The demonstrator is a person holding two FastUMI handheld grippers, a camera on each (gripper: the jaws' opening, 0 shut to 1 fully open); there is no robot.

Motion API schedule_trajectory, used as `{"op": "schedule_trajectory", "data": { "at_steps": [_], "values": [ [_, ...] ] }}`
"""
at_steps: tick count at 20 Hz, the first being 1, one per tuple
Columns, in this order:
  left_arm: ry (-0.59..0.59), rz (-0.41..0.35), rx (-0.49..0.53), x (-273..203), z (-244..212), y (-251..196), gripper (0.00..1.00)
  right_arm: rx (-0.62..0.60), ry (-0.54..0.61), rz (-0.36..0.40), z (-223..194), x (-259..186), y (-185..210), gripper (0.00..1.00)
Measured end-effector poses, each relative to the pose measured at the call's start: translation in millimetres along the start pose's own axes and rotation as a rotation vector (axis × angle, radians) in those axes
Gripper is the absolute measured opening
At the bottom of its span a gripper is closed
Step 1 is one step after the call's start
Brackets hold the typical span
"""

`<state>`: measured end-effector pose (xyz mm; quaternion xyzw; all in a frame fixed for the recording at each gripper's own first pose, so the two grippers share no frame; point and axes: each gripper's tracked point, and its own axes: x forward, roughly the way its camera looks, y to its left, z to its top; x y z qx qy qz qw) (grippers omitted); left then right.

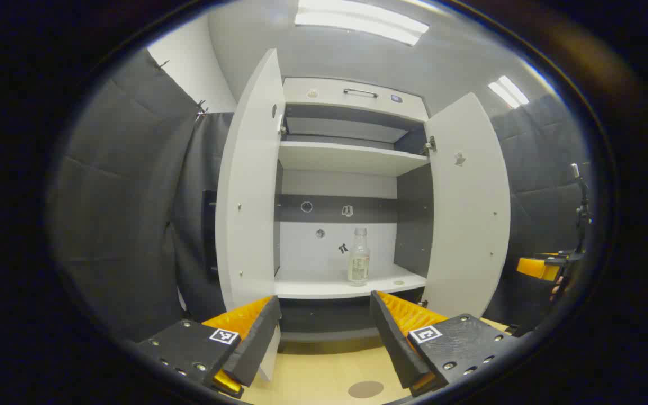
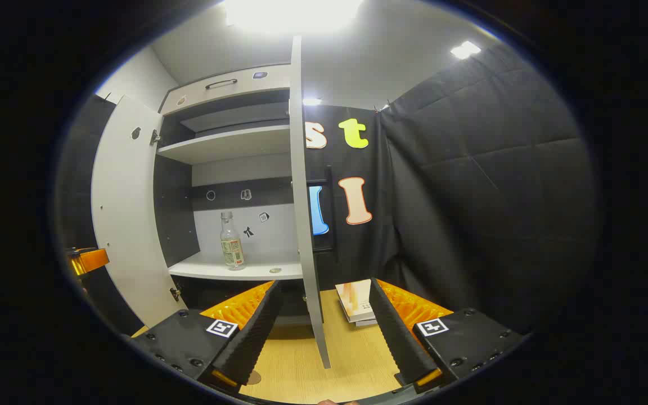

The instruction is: Grasp the bottle in the cabinet with the left hand and place it on the coaster, then close the right door with the right hand and the left door with the left hand.

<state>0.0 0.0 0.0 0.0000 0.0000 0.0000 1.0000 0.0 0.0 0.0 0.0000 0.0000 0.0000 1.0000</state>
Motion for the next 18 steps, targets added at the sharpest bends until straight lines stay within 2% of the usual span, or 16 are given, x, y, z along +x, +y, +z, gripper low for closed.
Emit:
{"op": "schedule_trajectory", "data": {
  "at_steps": [10,18],
  "values": [
    [-0.009,-0.001,-0.009,0,3,-3,0.94,0.022,0.012,0.013,-1,3,1,0.99],
    [-0.012,-0.022,-0.018,10,8,-8,0.94,0.042,0.019,-0.005,2,6,-5,0.99]
  ]
}}
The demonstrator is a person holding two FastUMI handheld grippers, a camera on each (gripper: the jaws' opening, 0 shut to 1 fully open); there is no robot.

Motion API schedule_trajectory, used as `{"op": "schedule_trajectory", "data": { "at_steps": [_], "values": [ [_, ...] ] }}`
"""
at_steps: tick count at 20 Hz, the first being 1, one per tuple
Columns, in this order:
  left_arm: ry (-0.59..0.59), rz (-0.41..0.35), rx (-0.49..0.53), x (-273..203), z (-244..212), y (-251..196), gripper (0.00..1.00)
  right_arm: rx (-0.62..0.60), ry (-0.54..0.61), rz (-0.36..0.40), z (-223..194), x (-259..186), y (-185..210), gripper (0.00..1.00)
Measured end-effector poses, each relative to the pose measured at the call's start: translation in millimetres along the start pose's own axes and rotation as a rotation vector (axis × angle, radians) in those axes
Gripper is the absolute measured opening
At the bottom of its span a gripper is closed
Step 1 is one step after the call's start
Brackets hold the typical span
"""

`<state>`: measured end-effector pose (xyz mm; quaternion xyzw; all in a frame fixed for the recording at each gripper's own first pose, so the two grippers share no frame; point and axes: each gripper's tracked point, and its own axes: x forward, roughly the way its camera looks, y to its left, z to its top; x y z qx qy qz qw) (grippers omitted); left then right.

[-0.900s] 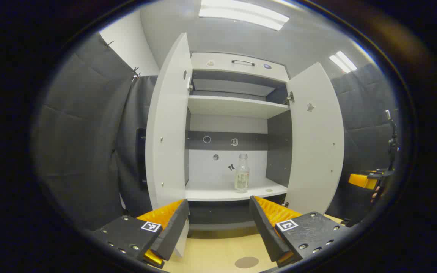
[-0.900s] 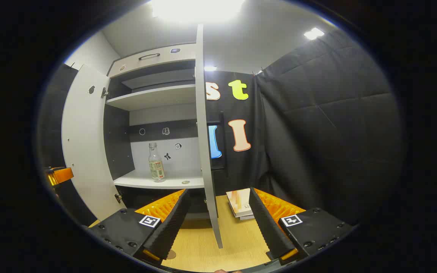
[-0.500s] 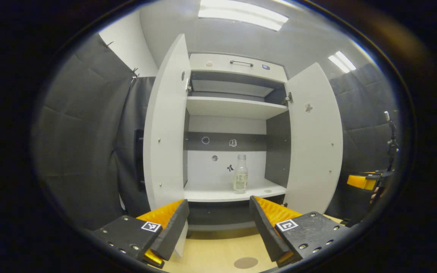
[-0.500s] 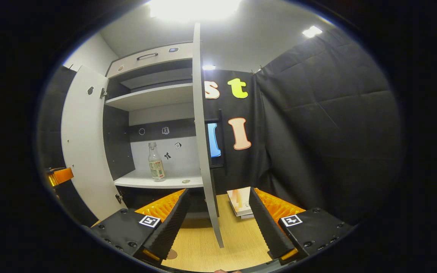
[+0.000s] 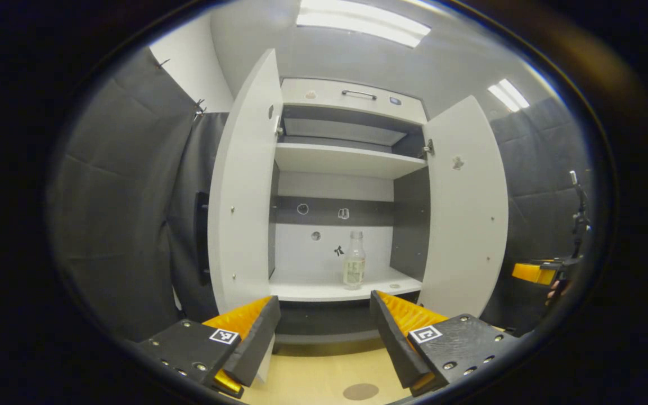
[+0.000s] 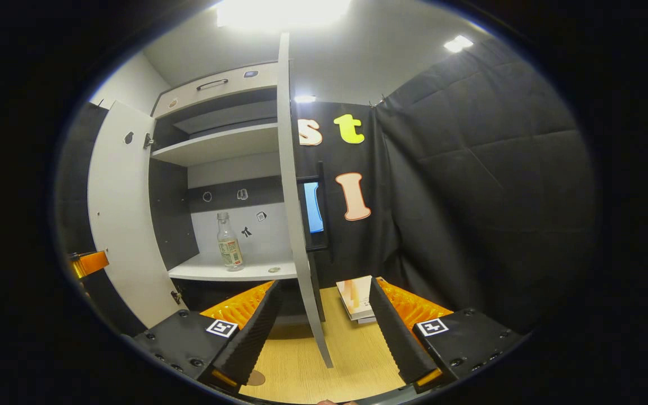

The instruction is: Grasp the bottle in the cabinet with the left hand and place it on the coaster, then close the right door with the right hand and the left door with the left hand.

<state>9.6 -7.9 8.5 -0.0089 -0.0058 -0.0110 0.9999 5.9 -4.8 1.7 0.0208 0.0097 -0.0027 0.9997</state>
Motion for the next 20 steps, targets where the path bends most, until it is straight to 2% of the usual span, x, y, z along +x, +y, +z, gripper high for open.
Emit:
{"op": "schedule_trajectory", "data": {
  "at_steps": [3,4,5,6,7,9,12,13,14,15,16,19,20],
  "values": [
    [0.009,-0.007,0.004,5,1,-2,0.94,0.005,0.001,-0.016,1,0,-4,0.99],
    [0.008,-0.014,0.005,8,3,-4,0.94,0.005,0.003,-0.022,1,0,-6,0.95],
    [0.008,-0.021,0.009,10,5,-6,0.94,0.007,0.008,-0.028,0,-1,-9,0.99],
    [0.008,-0.026,0.014,15,8,-7,0.94,0.011,0.014,-0.034,1,-1,-11,0.95],
    [0.012,-0.028,0.018,20,9,-8,0.94,0.017,0.021,-0.041,1,-1,-14,0.99],
    [0.016,-0.033,0.021,32,15,-11,0.94,0.027,0.020,-0.057,5,1,-22,0.99],
    [0.013,-0.055,0.009,55,19,-22,0.94,0.007,-0.001,-0.112,10,7,-43,0.99],
    [0.014,-0.058,0.011,64,19,-25,0.94,-0.012,0.003,-0.137,6,8,-54,0.95],
    [0.018,-0.056,0.017,75,19,-27,0.94,-0.031,0.011,-0.169,4,8,-65,0.99],
    [0.024,-0.053,0.021,85,19,-29,0.94,-0.036,0.028,-0.189,0,8,-75,0.99],
    [0.022,-0.055,0.022,96,21,-32,0.94,-0.030,0.043,-0.196,-4,9,-80,0.95],
    [0.023,-0.081,0.006,130,22,-44,0.94,-0.019,0.063,-0.239,-10,19,-100,0.95],
    [0.025,-0.083,0.005,141,23,-47,0.94,-0.014,0.062,-0.253,-9,22,-106,0.99]
  ]
}}
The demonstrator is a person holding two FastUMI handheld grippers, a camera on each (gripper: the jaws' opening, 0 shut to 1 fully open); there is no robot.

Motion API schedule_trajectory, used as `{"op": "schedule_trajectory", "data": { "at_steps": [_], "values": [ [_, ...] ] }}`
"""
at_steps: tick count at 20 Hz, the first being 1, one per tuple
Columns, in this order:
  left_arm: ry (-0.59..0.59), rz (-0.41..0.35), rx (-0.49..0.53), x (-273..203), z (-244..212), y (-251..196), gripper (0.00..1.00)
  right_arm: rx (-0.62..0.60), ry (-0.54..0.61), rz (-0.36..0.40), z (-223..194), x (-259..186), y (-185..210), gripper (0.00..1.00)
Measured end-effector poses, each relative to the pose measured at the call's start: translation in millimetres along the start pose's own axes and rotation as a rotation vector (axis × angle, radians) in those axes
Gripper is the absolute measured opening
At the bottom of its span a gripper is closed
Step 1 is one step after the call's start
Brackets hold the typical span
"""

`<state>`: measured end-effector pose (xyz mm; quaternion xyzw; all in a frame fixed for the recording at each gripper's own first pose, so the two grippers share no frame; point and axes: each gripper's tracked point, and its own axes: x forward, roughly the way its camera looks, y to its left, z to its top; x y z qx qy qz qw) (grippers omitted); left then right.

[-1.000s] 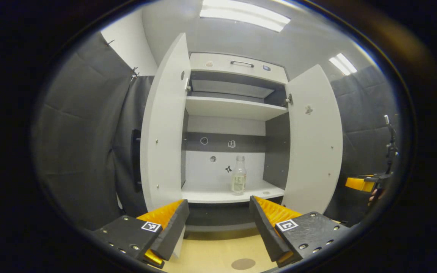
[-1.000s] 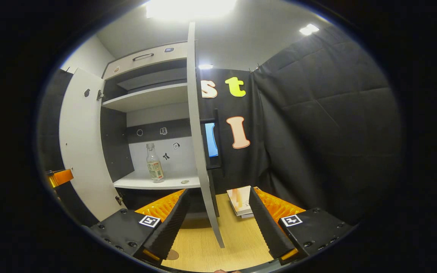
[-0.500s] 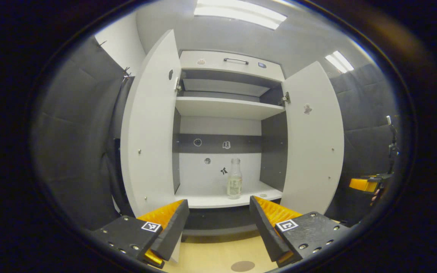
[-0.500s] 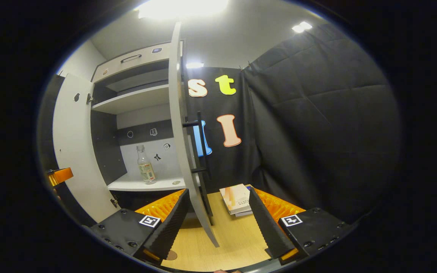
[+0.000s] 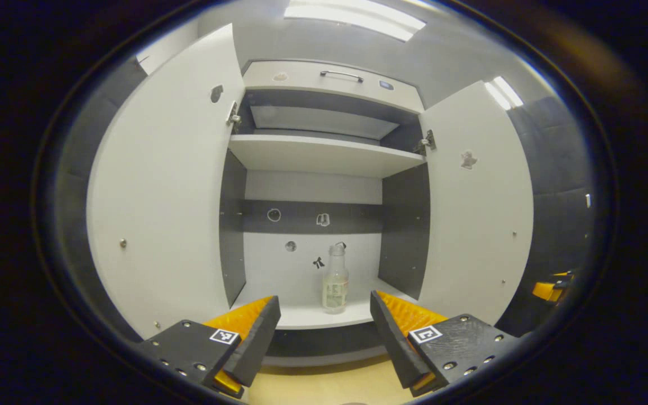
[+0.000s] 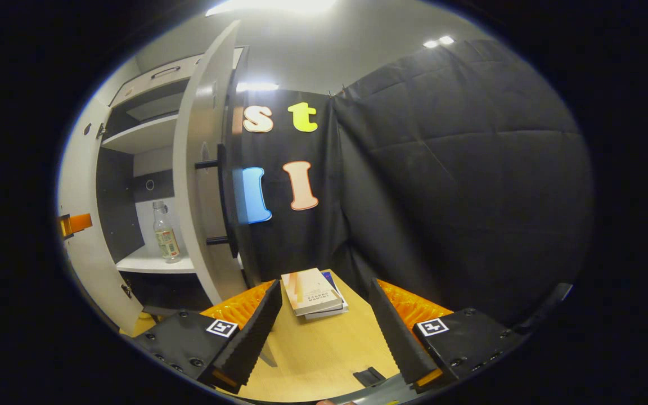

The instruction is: Grasp the bottle in the cabinet with the left hand and place it on the coaster, then close the right door with the right hand and the left door with the left hand.

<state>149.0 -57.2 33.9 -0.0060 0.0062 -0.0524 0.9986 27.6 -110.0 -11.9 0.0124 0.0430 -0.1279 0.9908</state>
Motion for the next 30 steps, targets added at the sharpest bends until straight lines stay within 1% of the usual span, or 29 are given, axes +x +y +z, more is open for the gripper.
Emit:
{"op": "schedule_trajectory", "data": {
  "at_steps": [4,8,11,13,17,21,22,23,24,25,26,27,29,30],
  "values": [
    [0.008,-0.013,0.001,46,3,-7,0.94,0.021,-0.029,-0.049,11,21,-15,0.99],
    [0.016,-0.031,-0.001,93,2,-11,0.94,0.044,-0.036,-0.080,15,44,-23,1.00],
    [0.026,-0.061,-0.004,123,-2,-18,0.94,0.046,-0.052,-0.112,17,51,-31,0.99],
    [0.030,-0.066,0.006,141,-4,-20,0.94,0.053,-0.056,-0.133,18,59,-36,0.99],
    [0.037,-0.064,0.017,172,-12,-25,0.94,0.070,-0.055,-0.179,17,73,-50,0.99],
    [0.035,-0.059,0.030,196,-19,-25,0.94,0.068,-0.046,-0.221,11,77,-67,0.99],
    [0.036,-0.052,0.037,202,-19,-24,0.91,0.069,-0.039,-0.227,10,79,-70,0.99],
    [0.036,-0.049,0.045,207,-22,-25,0.94,0.073,-0.038,-0.231,9,82,-71,0.99],
    [0.035,-0.043,0.050,213,-22,-25,0.91,0.075,-0.040,-0.235,10,83,-72,1.00],
    [0.034,-0.036,0.049,217,-24,-24,0.91,0.075,-0.045,-0.239,11,85,-73,0.99],
    [0.036,-0.038,0.047,223,-27,-24,0.94,0.074,-0.047,-0.241,11,88,-73,1.00],
    [0.042,-0.040,0.048,226,-30,-25,0.89,0.072,-0.046,-0.239,10,89,-73,1.00],
    [0.049,-0.039,0.062,237,-34,-27,0.82,0.066,-0.042,-0.232,9,95,-71,1.00],
    [0.049,-0.039,0.069,242,-36,-28,0.75,0.064,-0.036,-0.231,8,97,-71,1.00]
  ]
}}
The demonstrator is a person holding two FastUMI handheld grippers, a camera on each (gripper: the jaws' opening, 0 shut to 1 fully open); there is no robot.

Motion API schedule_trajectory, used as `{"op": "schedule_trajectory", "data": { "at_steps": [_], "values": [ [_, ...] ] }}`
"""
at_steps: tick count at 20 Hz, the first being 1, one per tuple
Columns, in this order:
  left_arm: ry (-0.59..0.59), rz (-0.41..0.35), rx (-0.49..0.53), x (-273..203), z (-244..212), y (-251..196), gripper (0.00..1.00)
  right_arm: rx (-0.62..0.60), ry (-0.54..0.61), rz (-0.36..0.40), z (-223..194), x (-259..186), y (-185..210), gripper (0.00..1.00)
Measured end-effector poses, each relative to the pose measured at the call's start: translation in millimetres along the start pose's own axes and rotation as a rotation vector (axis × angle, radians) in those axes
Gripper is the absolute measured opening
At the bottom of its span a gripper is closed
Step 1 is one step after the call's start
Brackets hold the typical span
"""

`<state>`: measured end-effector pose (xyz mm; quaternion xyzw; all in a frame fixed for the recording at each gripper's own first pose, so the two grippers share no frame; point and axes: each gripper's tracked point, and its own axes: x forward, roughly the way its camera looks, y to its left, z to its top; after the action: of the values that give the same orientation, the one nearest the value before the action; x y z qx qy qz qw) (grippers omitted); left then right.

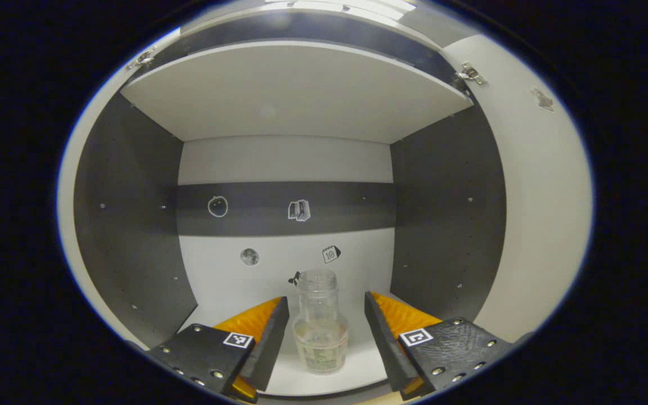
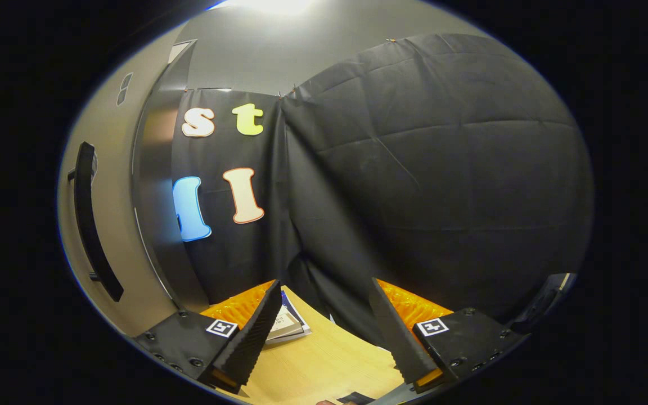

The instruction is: Grasp the bottle in the cabinet with the left hand and place it on the coaster, then close the right door with the right hand and the left door with the left hand.

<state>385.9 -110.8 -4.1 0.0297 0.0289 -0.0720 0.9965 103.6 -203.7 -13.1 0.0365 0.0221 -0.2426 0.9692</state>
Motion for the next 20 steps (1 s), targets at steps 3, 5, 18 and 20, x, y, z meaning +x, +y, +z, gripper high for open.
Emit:
{"op": "schedule_trajectory", "data": {
  "at_steps": [3,5,18,20],
  "values": [
    [0.023,0.000,0.017,14,-8,-1,0.79,0.009,-0.002,-0.007,3,7,-2,1.00],
    [0.026,0.024,0.040,17,-9,3,0.69,0.012,-0.007,-0.018,3,7,-8,1.00],
    [0.023,-0.010,0.053,19,-3,-5,0.34,0.006,0.001,-0.004,-1,28,-8,0.99],
    [0.001,-0.017,0.046,11,5,-5,0.31,0.006,-0.005,0.000,0,28,-9,0.96]
  ]
}}
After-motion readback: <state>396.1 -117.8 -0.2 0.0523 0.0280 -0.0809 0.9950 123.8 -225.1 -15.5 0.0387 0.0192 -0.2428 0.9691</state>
